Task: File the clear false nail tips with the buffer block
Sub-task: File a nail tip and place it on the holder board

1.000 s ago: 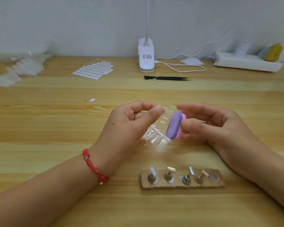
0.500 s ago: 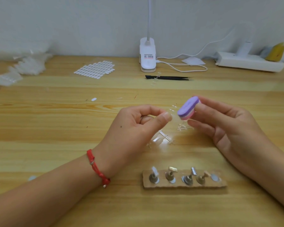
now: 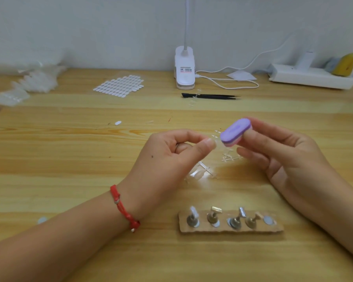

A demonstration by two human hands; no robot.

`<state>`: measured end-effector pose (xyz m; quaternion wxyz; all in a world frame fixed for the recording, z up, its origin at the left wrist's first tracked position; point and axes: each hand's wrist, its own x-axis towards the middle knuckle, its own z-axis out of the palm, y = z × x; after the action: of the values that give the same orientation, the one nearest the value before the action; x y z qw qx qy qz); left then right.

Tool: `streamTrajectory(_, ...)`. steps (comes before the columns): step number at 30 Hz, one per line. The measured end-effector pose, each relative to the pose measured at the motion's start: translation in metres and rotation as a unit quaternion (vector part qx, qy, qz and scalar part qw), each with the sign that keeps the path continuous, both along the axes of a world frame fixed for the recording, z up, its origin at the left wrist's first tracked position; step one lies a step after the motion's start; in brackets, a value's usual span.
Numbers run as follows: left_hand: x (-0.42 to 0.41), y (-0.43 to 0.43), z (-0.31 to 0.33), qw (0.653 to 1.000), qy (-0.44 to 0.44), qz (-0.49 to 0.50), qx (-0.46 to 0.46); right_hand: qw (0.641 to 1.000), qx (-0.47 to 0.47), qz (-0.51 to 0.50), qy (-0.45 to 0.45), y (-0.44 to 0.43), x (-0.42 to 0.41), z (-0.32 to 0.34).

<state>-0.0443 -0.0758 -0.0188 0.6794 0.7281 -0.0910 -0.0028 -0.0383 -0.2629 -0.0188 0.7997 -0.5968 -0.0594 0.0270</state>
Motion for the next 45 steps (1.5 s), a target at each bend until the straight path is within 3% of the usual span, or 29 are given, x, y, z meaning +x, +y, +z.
streamTrajectory(4,0.002,0.002,-0.001,1.000,0.001,0.000,0.006,0.998,-0.056,0.037,-0.006,0.003,-0.001,0.001)
streamTrajectory(10,-0.001,0.001,0.001,1.000,-0.008,-0.030,0.005,0.998,0.035,0.021,0.043,-0.004,0.005,0.004)
streamTrajectory(16,0.000,0.003,0.002,0.999,-0.005,-0.026,-0.041,0.997,-0.064,0.043,0.030,0.001,0.002,0.005)
streamTrajectory(21,-0.001,0.005,0.003,0.998,-0.025,-0.050,-0.035,0.972,-0.221,0.057,-0.058,0.007,-0.009,0.005)
streamTrajectory(24,-0.001,0.005,0.001,0.997,-0.029,-0.057,-0.032,0.970,-0.230,0.033,-0.073,0.007,-0.011,0.006)
streamTrajectory(36,-0.003,0.001,-0.005,0.993,-0.061,-0.088,0.051,0.963,-0.242,0.078,-0.091,0.005,-0.008,0.003)
streamTrajectory(42,-0.005,0.006,0.000,0.967,-0.201,-0.042,0.152,0.958,-0.256,0.103,-0.081,0.004,-0.008,0.006)
streamTrajectory(45,-0.006,0.008,0.004,0.966,-0.202,-0.031,0.159,0.956,-0.256,0.107,-0.090,0.003,-0.008,0.005)
